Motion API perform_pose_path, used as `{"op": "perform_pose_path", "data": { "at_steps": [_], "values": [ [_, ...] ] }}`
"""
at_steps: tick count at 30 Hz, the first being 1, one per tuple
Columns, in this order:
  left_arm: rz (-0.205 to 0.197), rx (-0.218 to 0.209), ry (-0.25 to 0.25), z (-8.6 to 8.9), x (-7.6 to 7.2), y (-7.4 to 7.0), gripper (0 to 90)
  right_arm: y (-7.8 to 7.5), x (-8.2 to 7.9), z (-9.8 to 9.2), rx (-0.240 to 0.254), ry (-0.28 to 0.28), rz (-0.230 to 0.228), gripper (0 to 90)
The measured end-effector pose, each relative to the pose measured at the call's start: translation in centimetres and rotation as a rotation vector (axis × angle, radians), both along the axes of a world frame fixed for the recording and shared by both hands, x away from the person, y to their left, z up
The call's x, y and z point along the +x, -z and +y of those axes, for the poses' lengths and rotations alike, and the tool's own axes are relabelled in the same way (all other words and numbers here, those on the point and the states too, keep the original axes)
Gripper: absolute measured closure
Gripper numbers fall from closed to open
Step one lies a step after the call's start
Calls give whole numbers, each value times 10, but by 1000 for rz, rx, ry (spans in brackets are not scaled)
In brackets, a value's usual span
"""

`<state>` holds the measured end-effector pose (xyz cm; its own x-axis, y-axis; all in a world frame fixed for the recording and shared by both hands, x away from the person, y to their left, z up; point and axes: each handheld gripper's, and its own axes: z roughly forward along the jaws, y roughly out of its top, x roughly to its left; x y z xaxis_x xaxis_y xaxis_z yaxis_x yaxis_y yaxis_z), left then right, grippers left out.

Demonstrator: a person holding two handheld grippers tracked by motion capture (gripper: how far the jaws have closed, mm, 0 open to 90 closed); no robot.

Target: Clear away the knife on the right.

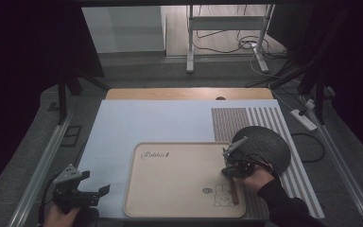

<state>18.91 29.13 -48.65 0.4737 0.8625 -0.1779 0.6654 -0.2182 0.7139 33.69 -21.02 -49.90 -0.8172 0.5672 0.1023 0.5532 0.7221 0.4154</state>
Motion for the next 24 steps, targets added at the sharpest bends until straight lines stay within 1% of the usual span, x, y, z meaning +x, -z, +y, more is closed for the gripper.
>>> {"op": "perform_pose_path", "data": {
  "at_steps": [4,12,13,18,21,24],
  "values": [
    [0,0,0,0,0,0,26,0,0,-8,4,18,8,895],
    [0,0,-1,0,0,0,26,-2,0,-17,-7,35,9,895],
    [0,0,-1,0,0,0,26,-2,0,-18,-2,36,13,895],
    [1,-1,-2,0,0,0,26,-2,-1,-16,-20,28,5,889],
    [2,-1,-2,0,0,0,26,-3,-1,-15,1,31,9,864],
    [3,-2,-2,0,0,0,26,-7,-2,-14,21,20,-7,850]
  ]
}}
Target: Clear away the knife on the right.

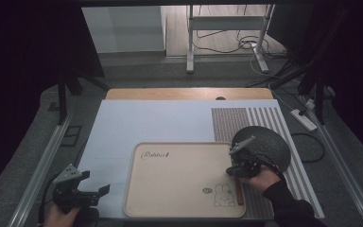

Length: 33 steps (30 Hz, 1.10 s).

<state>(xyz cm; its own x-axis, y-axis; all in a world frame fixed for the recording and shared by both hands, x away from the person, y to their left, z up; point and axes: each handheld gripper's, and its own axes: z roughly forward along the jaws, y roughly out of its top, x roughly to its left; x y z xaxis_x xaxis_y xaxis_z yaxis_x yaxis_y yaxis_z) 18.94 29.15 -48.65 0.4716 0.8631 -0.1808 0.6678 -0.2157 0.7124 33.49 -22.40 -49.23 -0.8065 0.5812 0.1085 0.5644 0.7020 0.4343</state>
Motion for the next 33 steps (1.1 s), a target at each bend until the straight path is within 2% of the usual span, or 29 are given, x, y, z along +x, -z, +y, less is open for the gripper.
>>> {"op": "perform_pose_path", "data": {
  "at_steps": [6,12,20,26,31,33],
  "values": [
    [0,0,0,0,0,0,26,-4,-3,5,11,-25,-27,775],
    [1,0,0,0,0,0,26,-8,-5,8,24,-16,-57,661],
    [1,0,-1,0,0,0,26,-13,-6,10,44,-5,-67,458],
    [1,-1,0,0,0,0,26,-19,-9,11,36,23,-141,263],
    [1,0,0,0,0,0,26,-21,-9,10,47,27,-129,242],
    [1,0,0,0,0,0,26,-21,-9,8,53,30,-136,204]
  ]
}}
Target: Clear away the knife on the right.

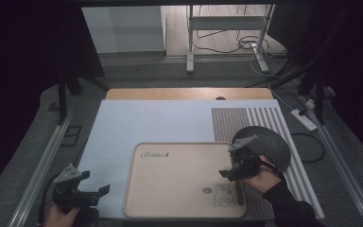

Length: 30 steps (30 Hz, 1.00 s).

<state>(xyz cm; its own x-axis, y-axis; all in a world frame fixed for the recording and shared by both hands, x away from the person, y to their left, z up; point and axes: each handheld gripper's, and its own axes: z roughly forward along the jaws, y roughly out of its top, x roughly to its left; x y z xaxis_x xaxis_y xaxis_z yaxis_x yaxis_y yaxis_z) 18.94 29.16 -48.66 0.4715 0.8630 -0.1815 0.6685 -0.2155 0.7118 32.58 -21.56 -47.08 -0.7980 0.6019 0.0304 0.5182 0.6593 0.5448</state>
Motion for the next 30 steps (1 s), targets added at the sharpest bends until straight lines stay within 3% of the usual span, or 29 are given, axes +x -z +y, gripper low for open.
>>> {"op": "perform_pose_path", "data": {
  "at_steps": [7,13,24,30],
  "values": [
    [0,0,0,0,0,0,26,3,3,-6,7,34,-24,15],
    [0,-1,-1,0,0,0,26,3,1,-11,10,67,-52,0],
    [0,-3,-2,1,0,0,26,0,-8,-31,53,111,-55,0],
    [0,-5,-3,1,0,0,26,2,-16,-39,41,116,-58,0]
  ]
}}
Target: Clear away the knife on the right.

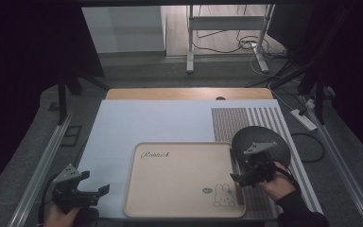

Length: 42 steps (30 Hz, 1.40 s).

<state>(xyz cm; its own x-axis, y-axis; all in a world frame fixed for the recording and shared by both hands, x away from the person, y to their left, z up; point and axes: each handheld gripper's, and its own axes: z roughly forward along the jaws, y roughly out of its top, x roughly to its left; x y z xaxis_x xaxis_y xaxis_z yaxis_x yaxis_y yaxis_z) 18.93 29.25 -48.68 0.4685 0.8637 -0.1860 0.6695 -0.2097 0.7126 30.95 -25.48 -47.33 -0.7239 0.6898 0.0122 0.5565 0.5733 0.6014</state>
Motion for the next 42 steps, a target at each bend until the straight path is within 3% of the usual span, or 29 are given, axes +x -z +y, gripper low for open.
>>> {"op": "perform_pose_path", "data": {
  "at_steps": [23,35,42],
  "values": [
    [0,-3,-3,0,0,0,26,-3,-29,-33,46,106,-38,0],
    [0,-7,-4,1,0,0,26,-4,-48,-47,46,159,-69,0],
    [1,-8,-4,1,0,0,25,-8,-57,-56,72,197,-96,0]
  ]
}}
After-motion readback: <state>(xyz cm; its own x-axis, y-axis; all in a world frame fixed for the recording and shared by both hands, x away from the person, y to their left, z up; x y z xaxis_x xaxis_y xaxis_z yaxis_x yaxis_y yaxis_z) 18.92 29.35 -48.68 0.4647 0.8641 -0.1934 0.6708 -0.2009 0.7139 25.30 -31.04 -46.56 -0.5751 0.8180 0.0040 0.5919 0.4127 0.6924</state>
